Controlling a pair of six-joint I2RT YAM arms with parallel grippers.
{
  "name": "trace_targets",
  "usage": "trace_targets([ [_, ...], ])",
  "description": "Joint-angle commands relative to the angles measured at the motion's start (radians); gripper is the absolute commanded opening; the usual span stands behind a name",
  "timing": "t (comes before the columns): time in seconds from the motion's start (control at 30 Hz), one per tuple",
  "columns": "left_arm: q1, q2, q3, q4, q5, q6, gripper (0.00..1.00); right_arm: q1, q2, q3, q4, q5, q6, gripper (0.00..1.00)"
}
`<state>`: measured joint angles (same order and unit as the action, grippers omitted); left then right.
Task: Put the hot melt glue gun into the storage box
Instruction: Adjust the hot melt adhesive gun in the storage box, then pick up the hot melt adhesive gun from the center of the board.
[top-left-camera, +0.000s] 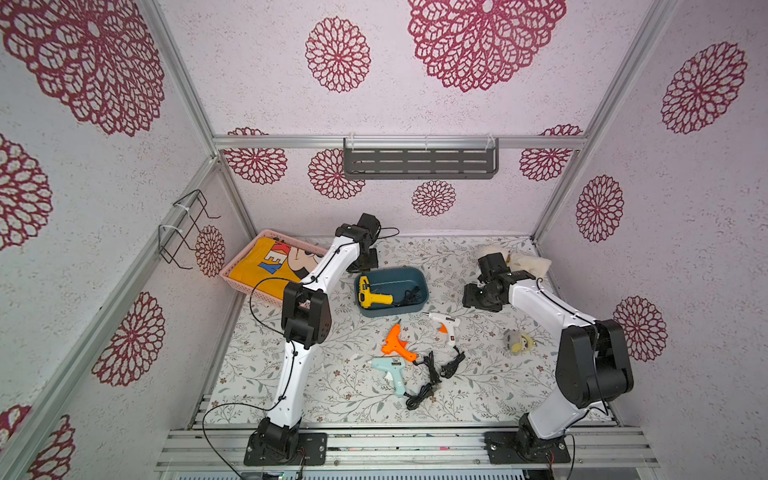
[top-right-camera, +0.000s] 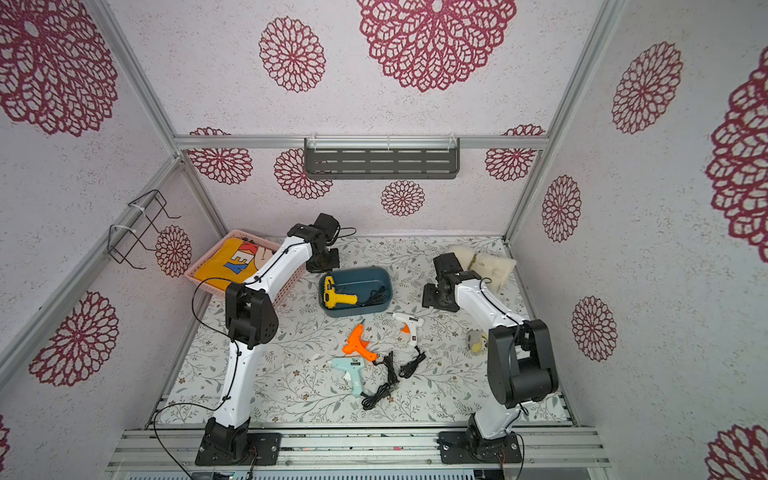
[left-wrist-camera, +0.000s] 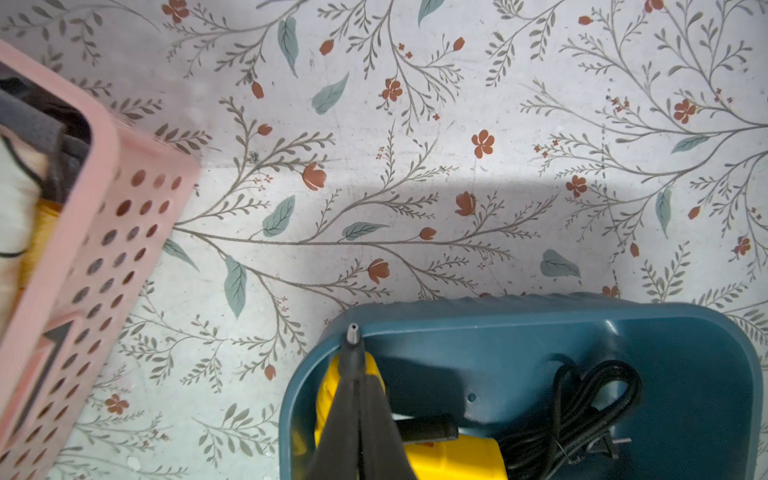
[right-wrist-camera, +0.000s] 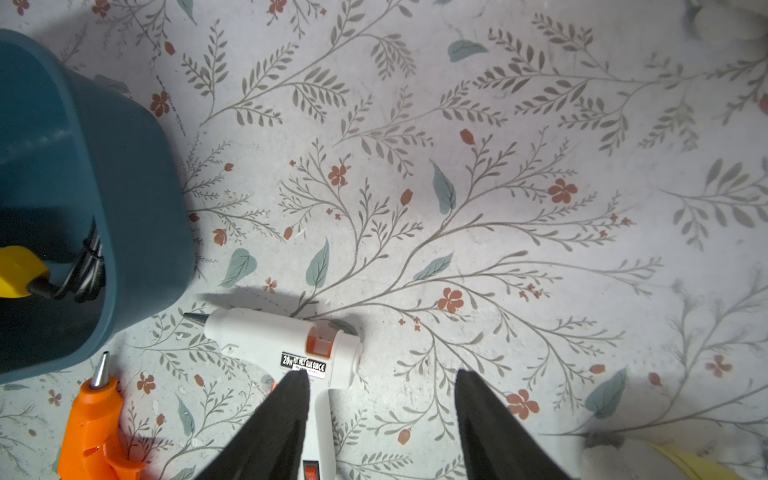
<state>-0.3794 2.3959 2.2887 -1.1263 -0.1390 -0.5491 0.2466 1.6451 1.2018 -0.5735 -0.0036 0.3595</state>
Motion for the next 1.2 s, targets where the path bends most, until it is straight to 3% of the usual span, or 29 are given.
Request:
trace_targets([
  [0.0,-0.001,-0.002,-0.112,0.028,0.036,-0.021,0.05,-0.003,-0.048,0.014,-0.013,0.004,0.008,0.62],
  [0.17,-0.009,-0.092,-0.317,0.126,0.030,-0.036,0.05,-0.004,-0.056,-0.009,-0.006,0.005,0.019,0.62],
  [0.37,-0.013,-0.098,-0.275,0.080,0.007,-0.026,0.07,-0.004,-0.044,-0.001,0.001,-0.001,0.024,0.63],
  [0.43,-0.016,-0.114,-0.243,0.060,-0.006,-0.018,0.13,-0.004,-0.040,0.011,-0.004,0.004,0.021,0.63],
  [0.53,-0.030,-0.160,-0.183,0.024,-0.039,0.000,0.35,-0.003,-0.042,0.028,-0.013,0.014,0.019,0.63],
  [0.6,-0.046,-0.199,-0.137,-0.011,-0.051,0.011,0.42,-0.004,-0.045,0.036,-0.019,0.018,0.017,0.63],
  [0.73,-0.116,-0.274,-0.150,-0.087,-0.015,0.032,0.48,-0.003,-0.046,0.043,-0.026,0.023,0.018,0.63],
  [0.93,-0.257,-0.394,-0.404,-0.090,0.094,0.097,0.51,-0.003,-0.045,0.023,-0.022,0.017,0.023,0.63],
  [1.03,-0.296,-0.411,-0.488,-0.077,0.098,0.105,0.56,-0.003,-0.041,0.015,-0.016,0.008,0.022,0.63],
  [1.17,-0.327,-0.371,-0.499,-0.072,0.077,0.128,0.61,-0.003,-0.033,0.016,-0.014,0.004,0.022,0.64],
])
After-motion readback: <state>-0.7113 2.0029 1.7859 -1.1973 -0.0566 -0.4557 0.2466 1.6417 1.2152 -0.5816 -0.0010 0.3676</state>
